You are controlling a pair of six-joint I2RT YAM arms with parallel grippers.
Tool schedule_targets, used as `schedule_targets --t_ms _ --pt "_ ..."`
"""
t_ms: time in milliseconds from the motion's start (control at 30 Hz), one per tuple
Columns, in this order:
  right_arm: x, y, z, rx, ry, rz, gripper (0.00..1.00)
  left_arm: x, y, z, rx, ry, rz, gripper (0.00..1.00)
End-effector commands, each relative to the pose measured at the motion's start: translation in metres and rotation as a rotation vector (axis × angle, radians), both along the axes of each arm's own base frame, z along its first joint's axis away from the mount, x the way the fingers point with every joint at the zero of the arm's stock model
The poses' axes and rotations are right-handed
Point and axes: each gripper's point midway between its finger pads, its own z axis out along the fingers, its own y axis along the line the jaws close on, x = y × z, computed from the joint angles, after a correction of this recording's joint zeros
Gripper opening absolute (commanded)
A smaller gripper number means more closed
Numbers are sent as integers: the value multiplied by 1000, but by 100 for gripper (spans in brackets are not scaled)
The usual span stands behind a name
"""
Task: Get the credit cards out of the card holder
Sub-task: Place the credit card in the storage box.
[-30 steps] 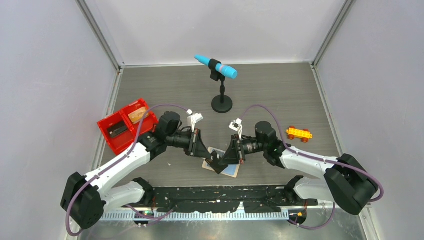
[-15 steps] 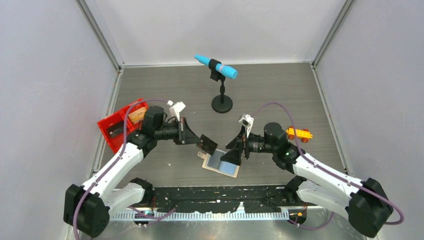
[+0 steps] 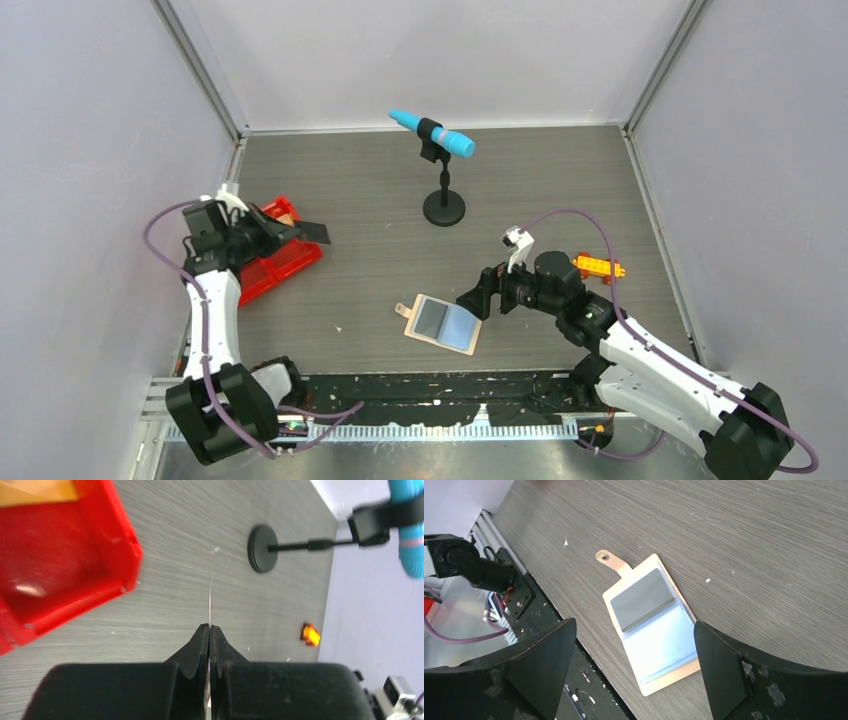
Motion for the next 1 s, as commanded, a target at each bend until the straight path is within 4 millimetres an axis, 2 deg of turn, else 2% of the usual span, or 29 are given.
schedule_targets --t_ms 0,100,233,333,400,500,600,867,967 --pt "10 -6 8 -3 -6 -70 95 10 48 15 101 8 110 0" --pt "10 -10 15 18 -27 -92 95 12 84 9 181 60 222 0" --pt "4 -16 26 29 -73 -84 95 13 120 21 216 41 340 0" --pt "2 -22 29 17 -104 -91 95 13 139 24 227 59 382 0" --pt "1 -25 31 17 -122 -97 95 9 154 16 251 103 425 0" --pt "0 -26 32 31 -128 -100 95 2 165 -2 271 187 463 0" --pt "-2 -23 30 54 -122 -93 95 1 170 -9 278 207 470 0" --pt "-6 -19 22 41 -117 -44 95 -2 188 2 359 194 477 0" --pt "-7 -19 21 33 -119 -38 95 -8 199 1 387 226 498 0"
